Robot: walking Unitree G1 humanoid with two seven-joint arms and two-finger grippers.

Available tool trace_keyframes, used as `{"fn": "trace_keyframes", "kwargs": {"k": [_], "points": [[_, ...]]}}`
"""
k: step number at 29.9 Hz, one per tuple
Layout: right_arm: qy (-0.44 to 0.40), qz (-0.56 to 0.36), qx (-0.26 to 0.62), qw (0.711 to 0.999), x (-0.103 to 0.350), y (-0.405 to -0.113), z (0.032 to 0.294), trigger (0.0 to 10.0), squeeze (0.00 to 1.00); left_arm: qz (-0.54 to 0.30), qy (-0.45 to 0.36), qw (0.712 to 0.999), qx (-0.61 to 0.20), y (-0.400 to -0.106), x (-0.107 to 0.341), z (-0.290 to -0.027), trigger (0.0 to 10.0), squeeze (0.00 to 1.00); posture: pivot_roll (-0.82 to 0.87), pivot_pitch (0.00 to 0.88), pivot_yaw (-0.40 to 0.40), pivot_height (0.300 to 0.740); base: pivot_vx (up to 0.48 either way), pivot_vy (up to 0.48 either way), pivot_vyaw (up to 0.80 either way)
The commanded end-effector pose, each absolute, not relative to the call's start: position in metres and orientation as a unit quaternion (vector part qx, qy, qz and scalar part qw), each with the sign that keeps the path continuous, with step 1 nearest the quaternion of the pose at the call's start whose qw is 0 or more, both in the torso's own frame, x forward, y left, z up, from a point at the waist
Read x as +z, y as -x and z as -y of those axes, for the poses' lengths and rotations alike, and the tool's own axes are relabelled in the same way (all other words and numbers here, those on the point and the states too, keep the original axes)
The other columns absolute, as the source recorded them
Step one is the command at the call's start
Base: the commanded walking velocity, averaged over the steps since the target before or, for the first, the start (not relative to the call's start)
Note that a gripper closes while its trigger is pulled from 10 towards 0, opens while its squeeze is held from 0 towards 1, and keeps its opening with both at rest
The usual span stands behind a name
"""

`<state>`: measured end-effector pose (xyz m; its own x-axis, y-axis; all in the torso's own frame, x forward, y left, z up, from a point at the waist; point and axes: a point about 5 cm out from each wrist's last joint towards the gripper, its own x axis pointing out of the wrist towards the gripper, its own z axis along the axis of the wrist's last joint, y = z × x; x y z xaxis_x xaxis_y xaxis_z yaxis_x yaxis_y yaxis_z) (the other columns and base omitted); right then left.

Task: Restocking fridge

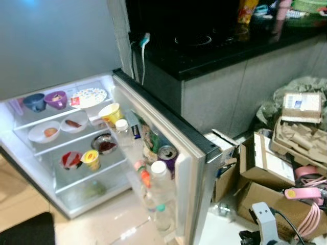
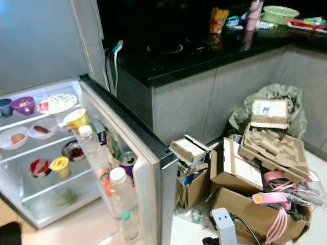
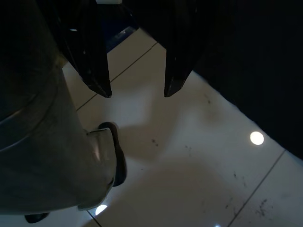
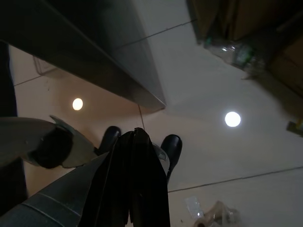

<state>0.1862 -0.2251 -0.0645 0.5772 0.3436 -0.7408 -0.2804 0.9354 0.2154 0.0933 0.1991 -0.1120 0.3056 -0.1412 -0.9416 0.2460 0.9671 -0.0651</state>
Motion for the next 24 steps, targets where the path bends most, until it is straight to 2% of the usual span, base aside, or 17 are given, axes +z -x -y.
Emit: {"fn": "trace_keyframes", "kwargs": {"k": [1,11,24], "points": [[-0.037,-0.42,0.173,0.89,-0.062,-0.191,0.225,10.0,0.0,-0.572,-0.04,0.809,-0.13,-0.096,-0.112,-0.192,10.0,0.0,-0.04,0.0,-0.002,0.74,0.0,0.0,0.74],[-0.042,-0.419,0.141,0.896,-0.061,-0.19,0.236,10.0,0.0,-0.57,-0.04,0.81,-0.132,-0.098,-0.112,-0.19,10.0,0.0,-0.04,0.0,-0.004,0.74,0.0,0.0,0.74],[-0.071,-0.412,0.153,0.895,-0.061,-0.188,0.233,10.0,0.0,-0.57,-0.031,0.811,-0.128,-0.098,-0.112,-0.189,10.0,0.0,-0.04,0.0,-0.007,0.74,0.0,0.0,0.73]]}}
